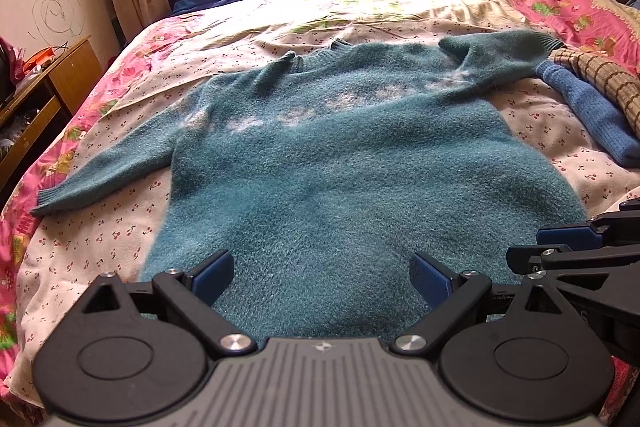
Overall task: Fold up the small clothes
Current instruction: 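Move the right gripper to the sleeve cuff and close on it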
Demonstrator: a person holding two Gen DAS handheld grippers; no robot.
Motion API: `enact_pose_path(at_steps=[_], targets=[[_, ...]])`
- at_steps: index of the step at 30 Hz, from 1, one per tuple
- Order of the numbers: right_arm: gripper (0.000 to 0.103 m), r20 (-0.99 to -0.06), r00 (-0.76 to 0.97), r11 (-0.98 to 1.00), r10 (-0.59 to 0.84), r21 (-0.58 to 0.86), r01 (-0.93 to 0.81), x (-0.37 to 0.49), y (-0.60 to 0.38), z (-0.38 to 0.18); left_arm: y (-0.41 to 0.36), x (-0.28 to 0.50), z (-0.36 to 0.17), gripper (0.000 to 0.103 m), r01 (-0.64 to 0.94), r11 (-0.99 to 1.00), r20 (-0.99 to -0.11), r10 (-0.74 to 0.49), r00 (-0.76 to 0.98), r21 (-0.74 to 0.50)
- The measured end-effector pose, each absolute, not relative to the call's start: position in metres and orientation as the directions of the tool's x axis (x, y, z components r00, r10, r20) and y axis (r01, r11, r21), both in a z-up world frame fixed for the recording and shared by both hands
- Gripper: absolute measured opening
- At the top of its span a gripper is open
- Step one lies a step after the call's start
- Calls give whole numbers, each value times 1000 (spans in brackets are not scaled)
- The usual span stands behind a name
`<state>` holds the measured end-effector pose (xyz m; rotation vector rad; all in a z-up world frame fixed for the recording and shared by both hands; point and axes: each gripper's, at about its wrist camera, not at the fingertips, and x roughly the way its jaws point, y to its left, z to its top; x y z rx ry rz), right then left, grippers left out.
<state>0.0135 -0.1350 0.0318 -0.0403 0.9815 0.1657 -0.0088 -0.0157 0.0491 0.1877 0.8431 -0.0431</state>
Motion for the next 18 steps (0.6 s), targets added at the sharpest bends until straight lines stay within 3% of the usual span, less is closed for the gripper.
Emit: enact_pose_path(at_steps=[4,9,18], targets=[[23,-830,539,986,140,69,-150,29,-142,30,-18,8,49,103,116,984,-749,24,662,134],[37,-809,565,987,161,130,-95,58,-168,30,-24,40,51,103,125,989,-741,-22,671,83],[37,-765,626,965,148,252,79,145,-252,14,-61,134,54,103,156,985,-677,-66,733,73]])
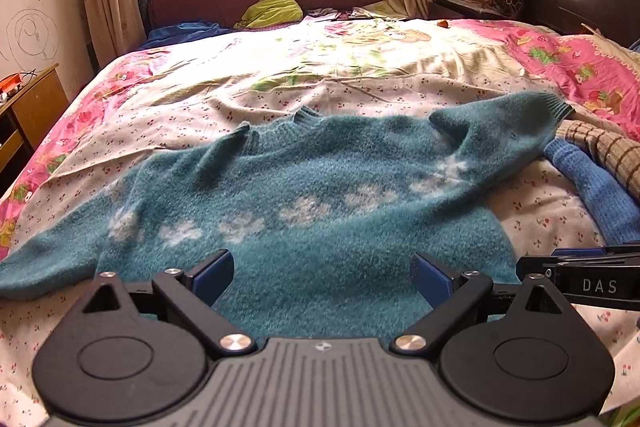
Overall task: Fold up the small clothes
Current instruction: 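Move the right gripper to the sleeve cuff and close on it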
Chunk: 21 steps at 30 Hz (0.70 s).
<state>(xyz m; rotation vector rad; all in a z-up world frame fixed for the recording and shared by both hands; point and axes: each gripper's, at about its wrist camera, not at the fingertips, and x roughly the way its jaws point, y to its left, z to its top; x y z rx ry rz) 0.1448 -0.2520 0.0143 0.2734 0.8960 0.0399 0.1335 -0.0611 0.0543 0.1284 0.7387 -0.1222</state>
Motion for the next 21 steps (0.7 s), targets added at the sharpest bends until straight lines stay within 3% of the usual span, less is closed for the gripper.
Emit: enact_pose_path(at_steps=[10,17,21], targets=[[39,-720,674,853,164,447,270,248,-343,-39,-108,262,9,103,171,984,-661,-97,744,47],[39,-601,758,678,254,669,303,272,-375,-78,-133,306,-30,103,175,984,-656,-118,746,22],[39,-527,826,631,199,714,303,267,-385,-75,-148,321,-42,103,191,981,-655,-127,745,27]])
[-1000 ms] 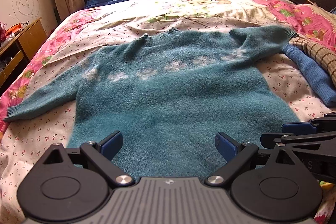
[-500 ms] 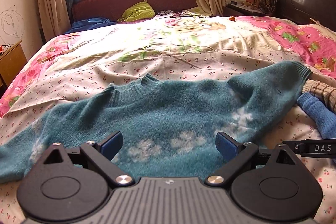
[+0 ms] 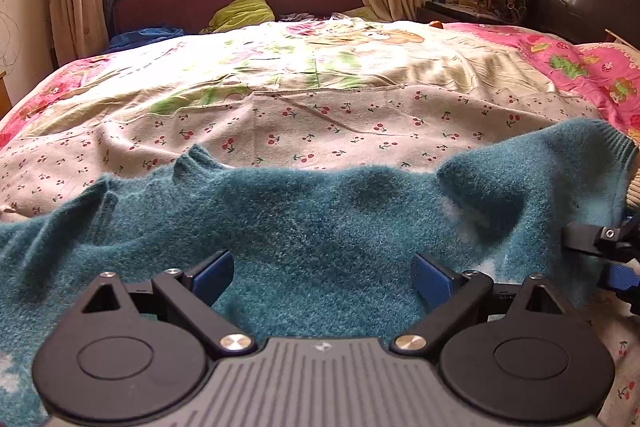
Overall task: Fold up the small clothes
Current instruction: 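Move the right gripper to the sleeve cuff and close on it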
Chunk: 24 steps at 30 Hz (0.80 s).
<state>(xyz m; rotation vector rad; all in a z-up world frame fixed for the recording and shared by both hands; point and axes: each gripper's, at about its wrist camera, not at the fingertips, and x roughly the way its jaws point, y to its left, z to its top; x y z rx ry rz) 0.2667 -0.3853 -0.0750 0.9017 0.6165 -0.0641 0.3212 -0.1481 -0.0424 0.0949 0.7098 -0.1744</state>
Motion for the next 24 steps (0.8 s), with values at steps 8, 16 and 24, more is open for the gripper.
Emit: enact_pose_path(at_steps=[8,16,24], targets=[[39,-541,841,702,17,605,376,272,-406,-41,-152,320,-58,103,174,984,-624,-116,772,33],[37,-590,801,637,-96,582,505,289,-453,-12,-165,320,-50,103,207,978,-606,-143,783,37],[39,-599,801,467,1,708,530,311,-494,-9,-175,320,-58,103,198,979,-598,-132,790,45]])
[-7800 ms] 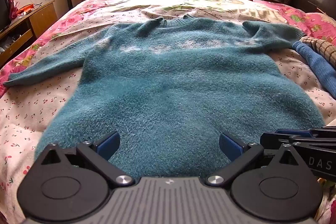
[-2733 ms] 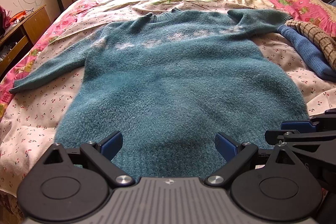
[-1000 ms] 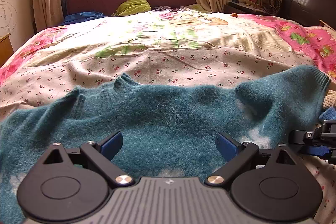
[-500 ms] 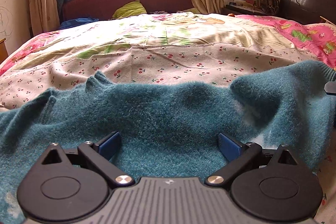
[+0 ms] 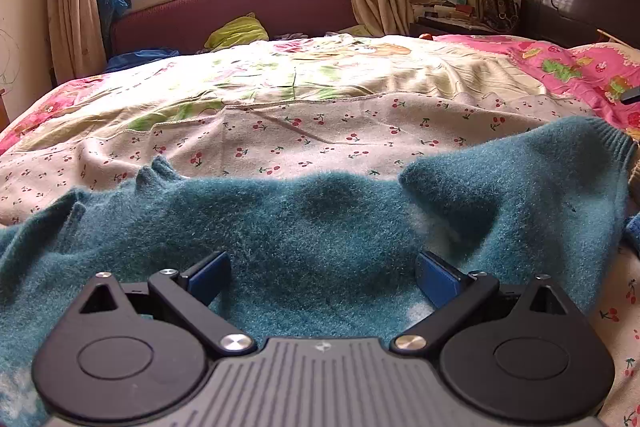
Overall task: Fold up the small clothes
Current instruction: 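Move the right gripper to the sleeve cuff and close on it, then lift the gripped sleeve cuff up with the right gripper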
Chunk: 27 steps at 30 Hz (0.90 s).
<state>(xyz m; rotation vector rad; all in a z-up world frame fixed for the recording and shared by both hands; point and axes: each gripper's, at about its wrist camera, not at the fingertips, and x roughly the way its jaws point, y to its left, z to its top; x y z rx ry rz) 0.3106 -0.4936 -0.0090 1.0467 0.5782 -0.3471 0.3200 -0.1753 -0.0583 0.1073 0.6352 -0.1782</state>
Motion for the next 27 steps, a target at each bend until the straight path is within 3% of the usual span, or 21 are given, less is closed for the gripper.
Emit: enact_pose_path(at_steps=[2,5,7,9,13,17,24,27], targets=[[39,-545,833,489,97,755,437,307,-477,-1,-174,321,-59,103,198,980,-600,-139,788,33],[38,-525,851,644,2,652,400,298,-454,33,-174,320,-60,103,197,980,-598,-139,790,33],[39,-535,834,714,-138,530,458,300,-458,50,-175,319,-60,103,195,980,-593,-134,794,40],[40,-597,773,733,-216,424,532,314,-480,51,-175,318,-60,103,194,980,-591,-131,796,44],[41,-755,616,732,-224,287,618,346,-520,5,-176,318,-60,103,190,981,-592,-127,796,46],[40,-771,636,632,-28,480,609,345,-543,-42,-178,318,-62,103,190,980,-593,-119,796,58],[41,-732,680,636,-36,508,581,360,-534,-55,-180,318,-65,103,186,980,-589,-110,801,70],[16,-713,699,674,-47,494,549,360,-523,-48,-178,317,-64,103,186,981,-587,-118,801,55]])
